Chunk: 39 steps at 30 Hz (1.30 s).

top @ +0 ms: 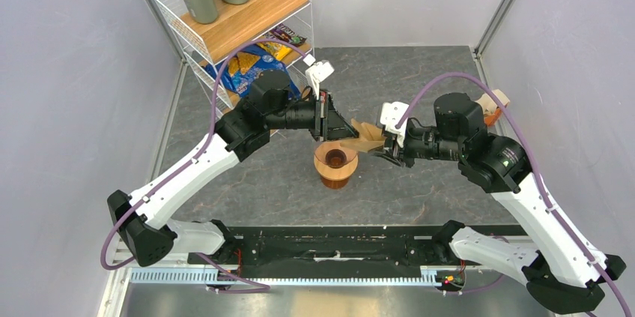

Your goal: Place the coffee filter in the dripper

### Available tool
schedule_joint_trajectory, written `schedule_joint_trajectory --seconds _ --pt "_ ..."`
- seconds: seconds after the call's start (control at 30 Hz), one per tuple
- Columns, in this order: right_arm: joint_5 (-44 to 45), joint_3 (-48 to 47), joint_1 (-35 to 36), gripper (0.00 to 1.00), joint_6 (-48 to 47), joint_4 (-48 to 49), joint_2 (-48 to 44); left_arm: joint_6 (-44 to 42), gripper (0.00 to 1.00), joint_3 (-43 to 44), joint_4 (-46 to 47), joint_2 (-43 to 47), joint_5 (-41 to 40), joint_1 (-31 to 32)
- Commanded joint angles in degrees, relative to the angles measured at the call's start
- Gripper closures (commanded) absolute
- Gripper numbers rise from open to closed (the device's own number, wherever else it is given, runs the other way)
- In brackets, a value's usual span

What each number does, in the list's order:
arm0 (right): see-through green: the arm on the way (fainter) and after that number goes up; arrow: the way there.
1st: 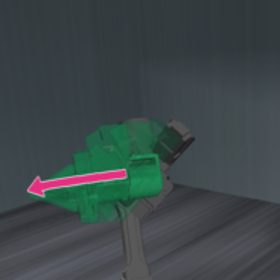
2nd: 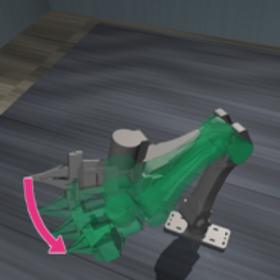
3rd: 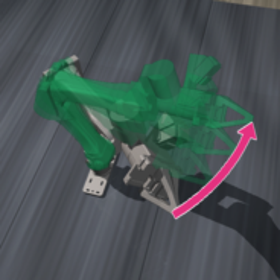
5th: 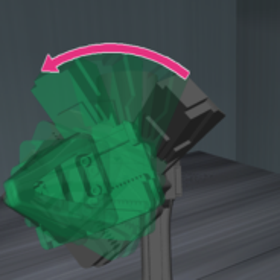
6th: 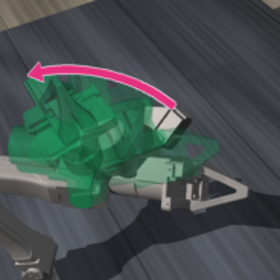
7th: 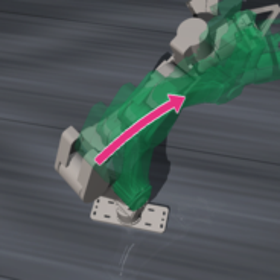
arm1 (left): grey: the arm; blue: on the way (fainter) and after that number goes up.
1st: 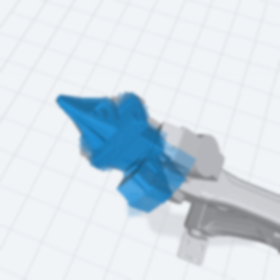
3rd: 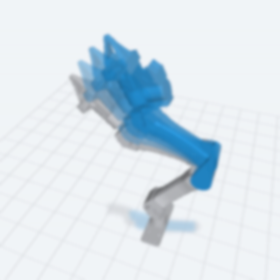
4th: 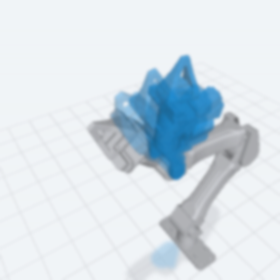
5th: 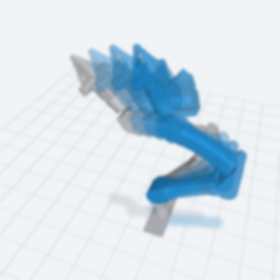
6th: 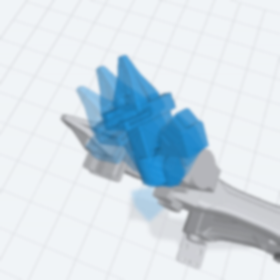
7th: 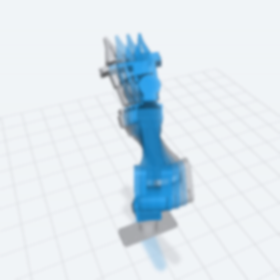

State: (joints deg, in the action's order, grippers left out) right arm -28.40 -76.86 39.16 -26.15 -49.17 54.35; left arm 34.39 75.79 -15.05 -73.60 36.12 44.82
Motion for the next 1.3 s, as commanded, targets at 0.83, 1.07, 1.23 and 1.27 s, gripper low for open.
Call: schedule_joint_trajectory --seconds 0.83,1.07,1.23,1.27 --pt "-13.2 -6.3 0.2 0.94 -2.9 -8.2 3.1 -28.7 0.55 3.6 -3.4 4.2 9.7 1.7" --pt "-12.5 -6.7 0.2 0.95 -2.5 -8.0 4.3 -31.0 0.52 3.5 -5.2 4.5 10.0 3.1" --pt "-11.6 -6.5 0.2 0.92 -2.2 -7.3 4.5 -30.0 0.57 3.1 -5.6 4.7 10.3 3.6" --pt "-11.6 -6.4 0.2 0.9 -2.0 -6.8 4.5 -29.4 0.65 3.0 -5.7 4.5 10.2 3.7"
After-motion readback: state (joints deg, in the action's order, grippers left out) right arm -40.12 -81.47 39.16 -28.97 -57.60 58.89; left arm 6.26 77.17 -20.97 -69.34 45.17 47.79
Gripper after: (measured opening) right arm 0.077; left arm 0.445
